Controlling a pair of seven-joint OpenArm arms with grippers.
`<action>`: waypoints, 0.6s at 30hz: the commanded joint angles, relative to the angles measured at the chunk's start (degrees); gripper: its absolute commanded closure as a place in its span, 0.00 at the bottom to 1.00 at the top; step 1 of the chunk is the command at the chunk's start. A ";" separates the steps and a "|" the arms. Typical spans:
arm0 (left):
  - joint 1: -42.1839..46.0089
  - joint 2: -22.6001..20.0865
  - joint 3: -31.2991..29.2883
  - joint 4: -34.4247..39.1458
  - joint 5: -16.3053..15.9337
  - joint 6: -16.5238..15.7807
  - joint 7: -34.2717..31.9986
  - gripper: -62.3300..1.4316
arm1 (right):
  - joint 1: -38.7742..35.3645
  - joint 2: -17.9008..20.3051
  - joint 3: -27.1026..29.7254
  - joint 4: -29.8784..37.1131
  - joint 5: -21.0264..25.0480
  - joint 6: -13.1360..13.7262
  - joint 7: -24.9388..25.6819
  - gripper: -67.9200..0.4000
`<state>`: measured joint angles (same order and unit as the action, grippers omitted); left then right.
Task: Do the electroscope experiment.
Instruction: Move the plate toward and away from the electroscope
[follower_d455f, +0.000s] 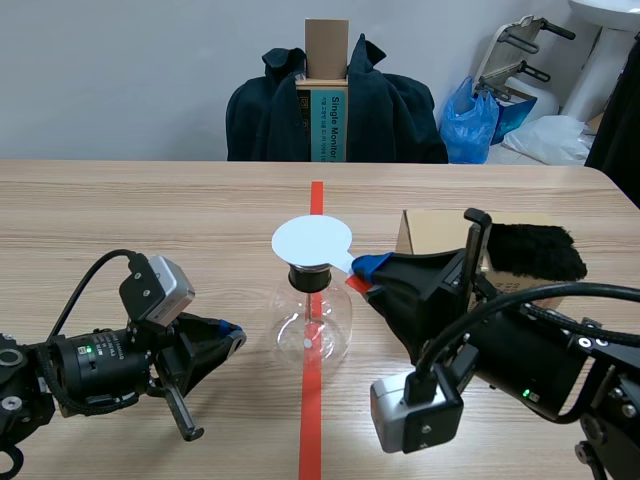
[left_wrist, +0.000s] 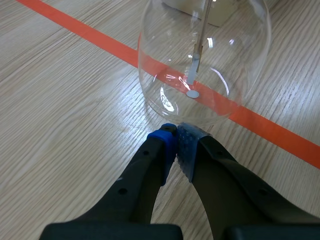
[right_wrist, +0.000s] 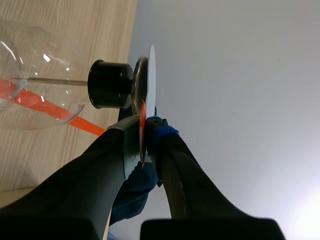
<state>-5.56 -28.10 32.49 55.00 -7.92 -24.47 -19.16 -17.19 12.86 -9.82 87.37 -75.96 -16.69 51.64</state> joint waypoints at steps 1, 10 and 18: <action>-0.15 -0.35 -0.68 1.20 -0.59 -0.28 -0.79 0.93 | 0.52 0.31 0.52 0.90 0.24 -0.68 0.24 0.98; -0.15 -0.35 -0.68 1.20 -0.59 -0.28 -0.79 0.93 | 0.52 0.31 0.52 0.90 0.24 -2.16 0.66 0.98; -0.15 -0.35 -0.68 1.20 -0.59 -0.28 -0.79 0.93 | 0.52 0.31 0.52 0.90 0.24 -2.14 0.52 0.98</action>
<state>-5.56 -28.12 32.49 55.00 -7.92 -24.47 -19.14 -17.17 12.86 -9.82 87.37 -76.36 -18.37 52.25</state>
